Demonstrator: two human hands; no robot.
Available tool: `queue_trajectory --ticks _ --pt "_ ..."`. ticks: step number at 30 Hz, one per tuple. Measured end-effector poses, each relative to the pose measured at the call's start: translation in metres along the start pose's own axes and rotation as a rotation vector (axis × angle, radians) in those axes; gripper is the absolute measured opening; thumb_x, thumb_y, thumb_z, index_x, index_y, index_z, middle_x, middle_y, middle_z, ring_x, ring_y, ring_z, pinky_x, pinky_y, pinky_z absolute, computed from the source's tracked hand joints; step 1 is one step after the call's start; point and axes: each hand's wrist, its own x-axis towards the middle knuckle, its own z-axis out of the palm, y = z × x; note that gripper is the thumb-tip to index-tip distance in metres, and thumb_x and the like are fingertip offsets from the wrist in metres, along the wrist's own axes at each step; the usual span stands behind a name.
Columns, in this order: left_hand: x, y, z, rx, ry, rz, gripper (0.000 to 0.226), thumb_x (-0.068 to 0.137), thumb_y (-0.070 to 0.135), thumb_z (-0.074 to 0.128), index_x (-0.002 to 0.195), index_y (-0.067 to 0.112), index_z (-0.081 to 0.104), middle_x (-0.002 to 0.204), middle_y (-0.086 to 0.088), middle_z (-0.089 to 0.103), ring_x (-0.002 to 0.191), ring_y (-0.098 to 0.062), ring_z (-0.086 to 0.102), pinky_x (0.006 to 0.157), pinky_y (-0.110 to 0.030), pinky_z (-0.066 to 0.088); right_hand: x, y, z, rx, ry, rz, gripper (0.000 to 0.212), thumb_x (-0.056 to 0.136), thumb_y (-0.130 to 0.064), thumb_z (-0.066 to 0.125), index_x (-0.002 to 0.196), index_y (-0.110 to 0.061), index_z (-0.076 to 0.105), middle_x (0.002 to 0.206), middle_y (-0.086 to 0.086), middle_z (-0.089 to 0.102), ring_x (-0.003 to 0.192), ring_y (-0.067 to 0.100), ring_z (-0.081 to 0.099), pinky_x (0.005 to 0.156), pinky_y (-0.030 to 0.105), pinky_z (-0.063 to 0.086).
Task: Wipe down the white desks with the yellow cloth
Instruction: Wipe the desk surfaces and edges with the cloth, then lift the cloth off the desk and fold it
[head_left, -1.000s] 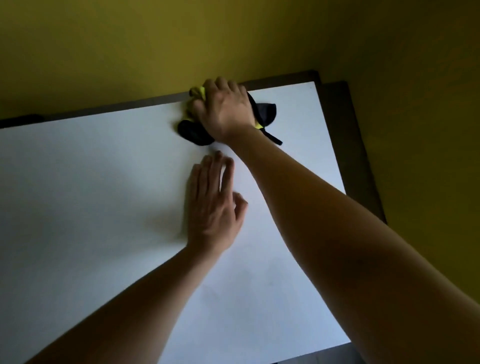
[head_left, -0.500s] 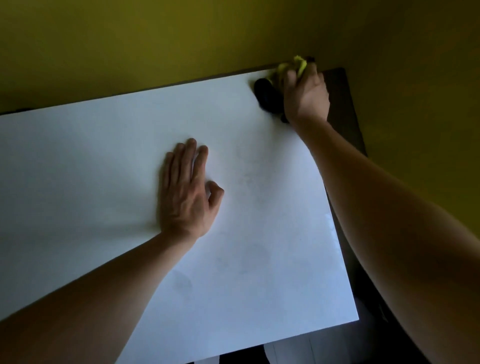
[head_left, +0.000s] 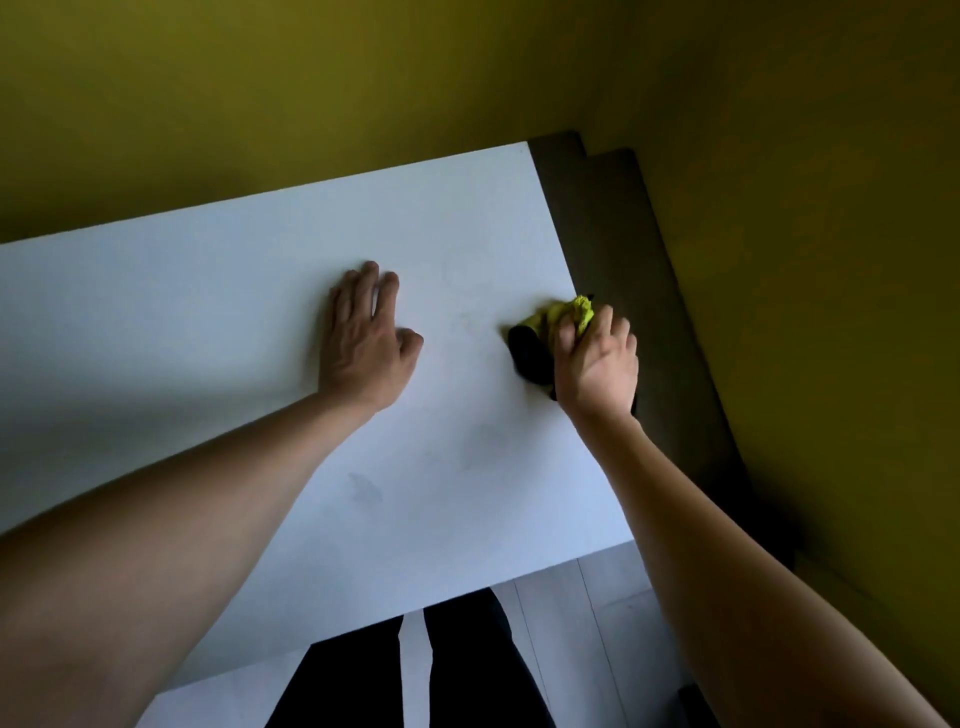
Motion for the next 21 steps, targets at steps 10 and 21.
queue_trajectory --ticks 10,21 --pt "-0.114 0.005 -0.023 -0.144 -0.238 -0.023 0.047 0.100 0.021 0.056 0.146 0.017 0.050 0.166 -0.006 0.029 0.151 -0.028 0.029 0.120 -0.036 0.027 -0.065 -0.008 -0.047 0.185 -0.219 -0.045 0.051 0.085 -0.047 0.068 0.128 -0.033 0.044 0.104 -0.002 0.063 0.098 0.026 0.061 0.083 0.033 0.048" --pt "-0.133 0.021 -0.059 -1.075 -0.394 -0.318 0.008 0.095 0.039 0.072 0.100 0.034 0.071 0.098 0.011 0.072 0.096 -0.007 0.068 0.076 -0.018 0.049 -0.136 -0.031 -0.067 0.712 -0.485 -0.194 0.025 0.085 -0.010 0.073 0.098 -0.031 0.067 0.090 -0.007 0.072 0.070 0.009 0.062 0.059 0.021 0.050"
